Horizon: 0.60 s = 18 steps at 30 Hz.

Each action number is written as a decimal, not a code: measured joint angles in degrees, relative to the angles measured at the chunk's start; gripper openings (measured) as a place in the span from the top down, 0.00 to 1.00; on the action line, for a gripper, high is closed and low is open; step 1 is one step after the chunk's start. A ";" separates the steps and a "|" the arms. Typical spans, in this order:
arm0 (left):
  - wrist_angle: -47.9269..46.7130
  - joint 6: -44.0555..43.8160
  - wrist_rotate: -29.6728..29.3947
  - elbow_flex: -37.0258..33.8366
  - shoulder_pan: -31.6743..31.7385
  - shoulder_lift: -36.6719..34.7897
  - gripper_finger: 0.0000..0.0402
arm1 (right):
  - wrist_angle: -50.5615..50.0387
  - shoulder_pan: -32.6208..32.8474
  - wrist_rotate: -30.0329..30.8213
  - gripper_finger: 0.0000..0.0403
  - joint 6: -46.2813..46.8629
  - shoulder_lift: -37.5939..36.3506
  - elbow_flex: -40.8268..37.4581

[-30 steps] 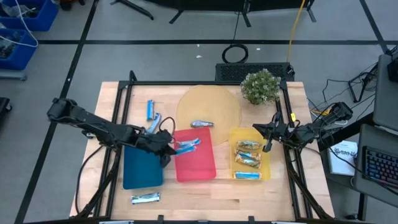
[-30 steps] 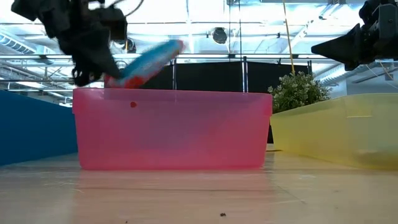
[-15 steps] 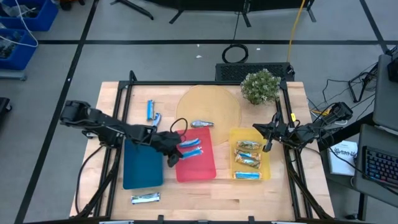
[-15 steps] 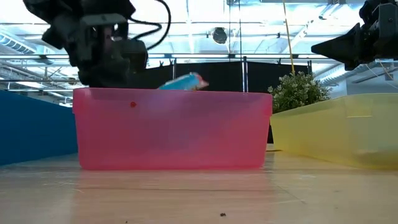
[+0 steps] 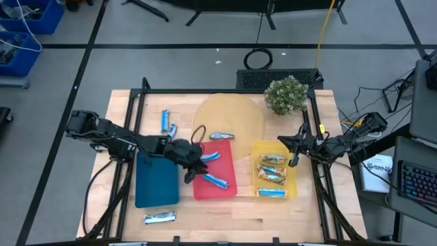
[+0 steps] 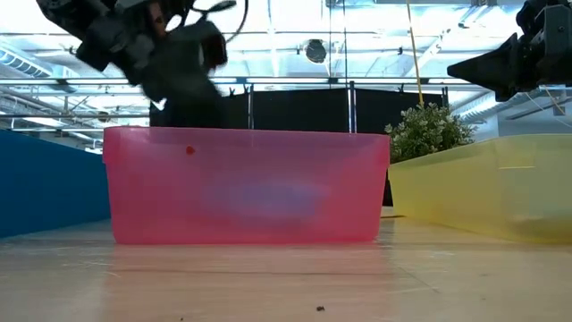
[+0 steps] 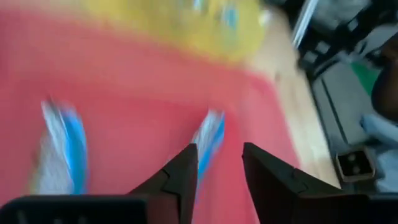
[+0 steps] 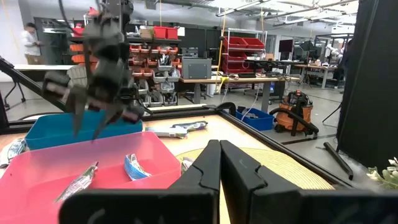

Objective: Pick and place Granola Bars by type
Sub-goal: Put the red granola bar into the red bin

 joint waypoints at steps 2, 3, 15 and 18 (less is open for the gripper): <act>3.06 5.08 -1.52 0.73 1.22 -1.48 0.66 | -0.04 0.00 0.00 1.00 -0.02 0.00 0.02; 3.90 7.89 -3.24 1.60 1.89 -2.18 0.65 | -0.04 0.00 0.00 1.00 -0.02 0.00 0.00; -5.28 31.49 -1.94 11.38 20.27 -4.49 0.65 | -1.07 0.00 -0.06 1.00 0.33 1.21 0.02; -14.87 35.44 -3.66 14.76 24.26 -2.24 0.65 | -0.82 0.00 -0.03 1.00 0.32 1.46 0.02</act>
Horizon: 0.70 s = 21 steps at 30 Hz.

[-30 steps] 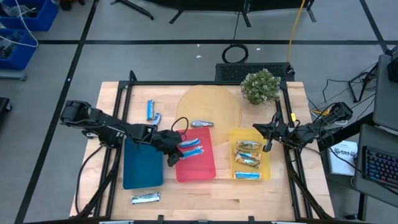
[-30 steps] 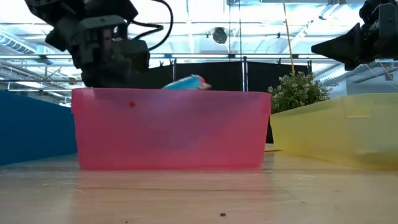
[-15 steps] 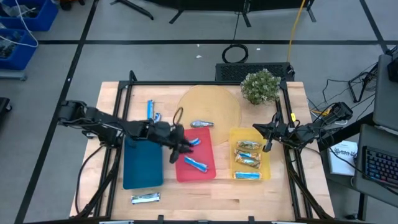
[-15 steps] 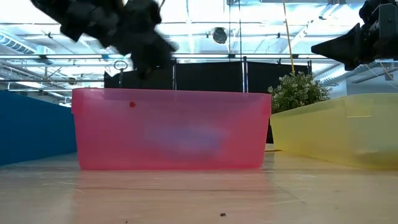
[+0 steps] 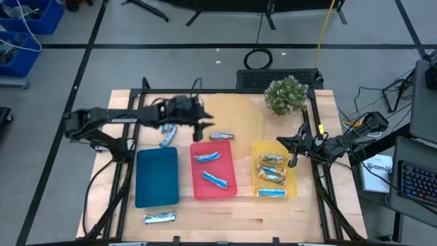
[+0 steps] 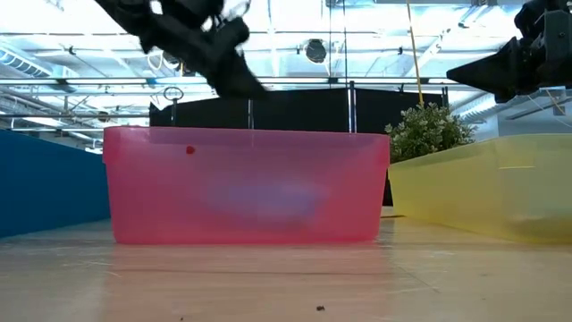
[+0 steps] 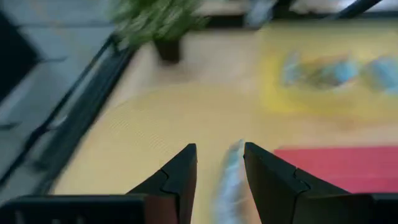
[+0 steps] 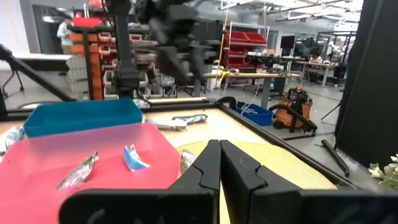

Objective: Pick and place Granola Bars by type
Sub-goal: Put the red granola bar into the red bin

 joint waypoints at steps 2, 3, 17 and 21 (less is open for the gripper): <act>-9.13 0.79 -0.23 2.15 2.61 1.67 0.65 | 0.56 0.00 -0.13 1.00 0.07 0.19 0.00; -12.58 0.47 0.11 2.78 3.57 2.96 0.65 | 0.72 0.00 0.04 1.00 0.00 0.33 0.00; -15.36 1.03 6.18 6.03 4.79 18.51 0.65 | 1.02 0.00 0.03 1.00 -0.44 0.84 0.00; -15.59 1.19 6.44 7.72 3.78 20.42 0.65 | 1.37 -0.02 0.07 1.00 -1.15 0.84 -0.02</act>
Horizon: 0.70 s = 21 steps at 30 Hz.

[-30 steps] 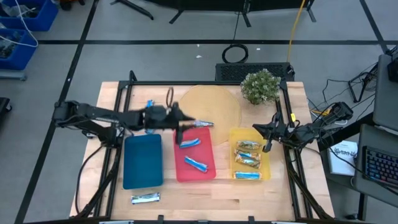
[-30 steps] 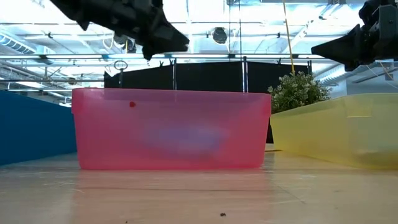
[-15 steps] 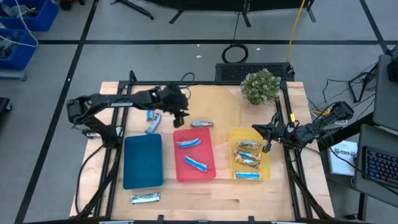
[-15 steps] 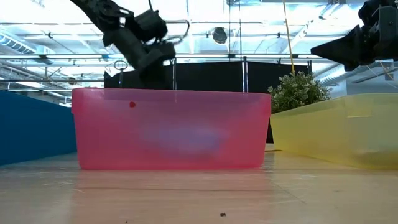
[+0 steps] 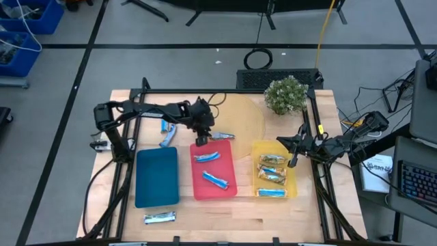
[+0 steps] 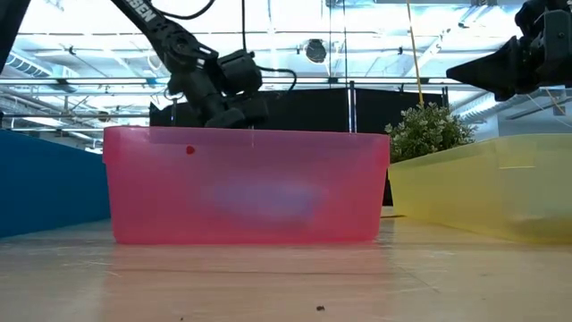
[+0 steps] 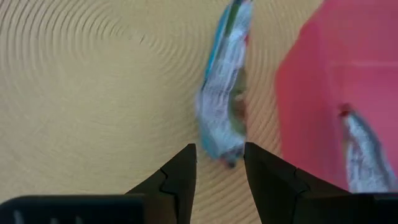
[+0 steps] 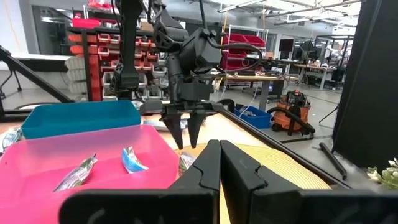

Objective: Pick and place Granola Bars by type
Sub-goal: Put the red granola bar into the red bin

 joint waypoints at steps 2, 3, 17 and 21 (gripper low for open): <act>0.06 -0.06 1.36 0.98 -0.35 0.61 0.65 | 0.01 0.00 0.02 1.00 -0.26 0.00 0.02; -0.47 -0.30 2.01 1.31 -0.47 0.79 0.65 | 0.03 0.00 0.02 1.00 -0.28 0.00 0.02; -1.82 1.70 1.08 3.92 -1.02 8.61 0.65 | 0.00 0.00 0.00 1.00 -0.30 0.00 0.02; -1.44 2.10 1.19 3.90 -1.00 8.57 0.68 | 0.02 0.00 -0.02 1.00 -0.30 0.00 0.02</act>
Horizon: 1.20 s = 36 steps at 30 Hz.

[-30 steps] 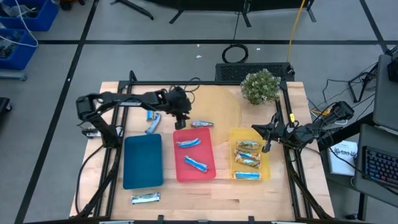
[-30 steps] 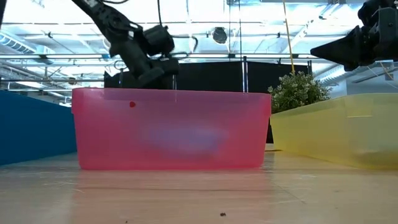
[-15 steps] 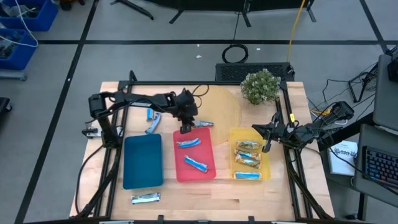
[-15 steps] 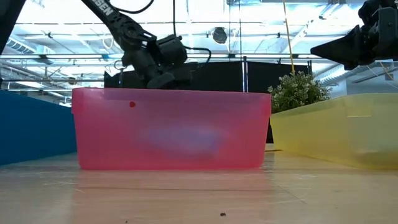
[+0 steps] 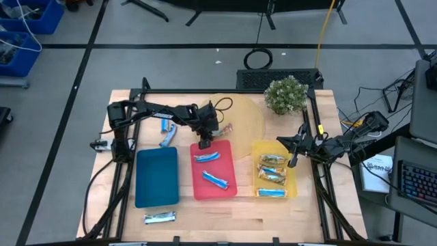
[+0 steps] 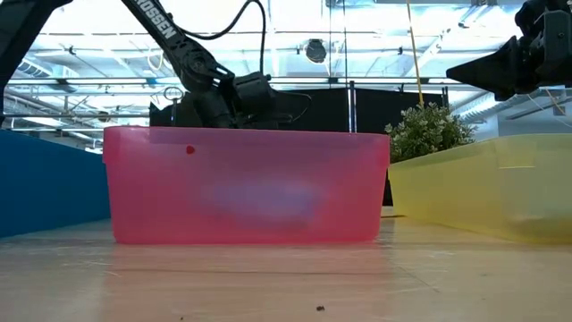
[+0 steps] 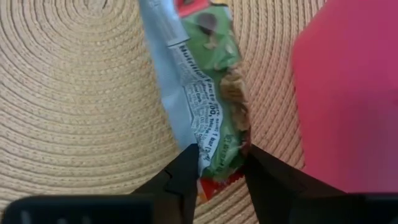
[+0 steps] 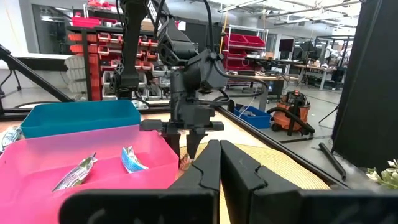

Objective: Pick and place Granola Bars by type
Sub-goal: Put the red granola bar into the red bin

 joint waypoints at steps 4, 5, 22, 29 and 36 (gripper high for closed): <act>0.25 1.82 -0.18 0.00 -0.02 -0.06 0.85 | -0.01 0.00 0.00 1.00 0.00 0.00 0.00; 0.31 2.04 -0.44 0.00 -0.02 -0.10 0.90 | 0.00 0.00 0.00 1.00 0.00 0.00 0.00; -0.59 1.69 -9.21 -0.13 -4.78 -19.00 0.94 | -0.03 0.00 0.06 1.00 0.13 -0.02 0.00; -13.11 -1.73 -7.49 -0.09 -19.49 -29.18 0.94 | -0.04 0.00 0.09 1.00 0.44 -0.02 0.00; -18.31 -15.29 -14.79 -0.98 -31.87 -27.85 0.94 | -0.02 0.00 0.13 1.00 0.48 -0.02 -0.02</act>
